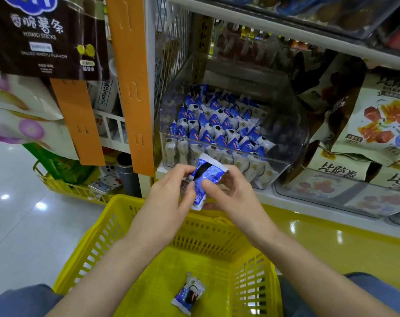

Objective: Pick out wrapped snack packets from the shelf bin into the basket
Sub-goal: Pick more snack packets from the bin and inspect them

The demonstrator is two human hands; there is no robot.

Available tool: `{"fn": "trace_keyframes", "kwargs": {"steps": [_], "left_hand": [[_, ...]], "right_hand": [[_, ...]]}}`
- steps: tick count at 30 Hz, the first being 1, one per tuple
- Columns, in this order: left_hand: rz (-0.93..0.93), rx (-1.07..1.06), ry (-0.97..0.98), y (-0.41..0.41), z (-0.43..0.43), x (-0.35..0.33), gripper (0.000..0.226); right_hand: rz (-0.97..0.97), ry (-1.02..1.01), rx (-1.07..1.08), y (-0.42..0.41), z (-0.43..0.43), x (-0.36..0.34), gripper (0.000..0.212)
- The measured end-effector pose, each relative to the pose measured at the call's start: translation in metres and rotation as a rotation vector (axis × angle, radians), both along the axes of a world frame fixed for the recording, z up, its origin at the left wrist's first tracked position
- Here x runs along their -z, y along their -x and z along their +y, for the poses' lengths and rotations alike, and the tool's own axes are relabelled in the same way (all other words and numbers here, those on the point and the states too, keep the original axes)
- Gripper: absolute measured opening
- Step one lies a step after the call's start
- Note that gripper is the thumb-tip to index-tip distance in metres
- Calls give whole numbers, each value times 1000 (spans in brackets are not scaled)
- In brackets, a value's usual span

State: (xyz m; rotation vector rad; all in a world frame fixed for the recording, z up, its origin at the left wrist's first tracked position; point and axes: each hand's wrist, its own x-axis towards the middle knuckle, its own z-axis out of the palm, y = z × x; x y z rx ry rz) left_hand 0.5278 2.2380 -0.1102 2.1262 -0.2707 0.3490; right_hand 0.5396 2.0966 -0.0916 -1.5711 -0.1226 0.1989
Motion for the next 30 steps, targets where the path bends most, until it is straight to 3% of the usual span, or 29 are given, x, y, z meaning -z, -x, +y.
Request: {"fn": "trace_keyframes", "kwargs": {"steps": [6,20,22,25,28,30], "left_hand": [[-105,-66,-302,2,0,-1,27],[-94,-118,-412,-2,5,2,22],[-58,-121,-309,-3,4,4,23],[97,-83,-5,-5,0,4,26],[364,113,393,-2,-5,0,44],[455,189,476,1,-11,2,47]], "right_hand": [[-134,213,-25,2,1,9,25],[-342,531,-80,3,-2,19,27],[-342,541,-51,3,-2,20,28],[-336,549,19,2,-3,19,31],[-427,674,59,1,-6,18,41],[-464,694,36,2,-6,18,45]]}}
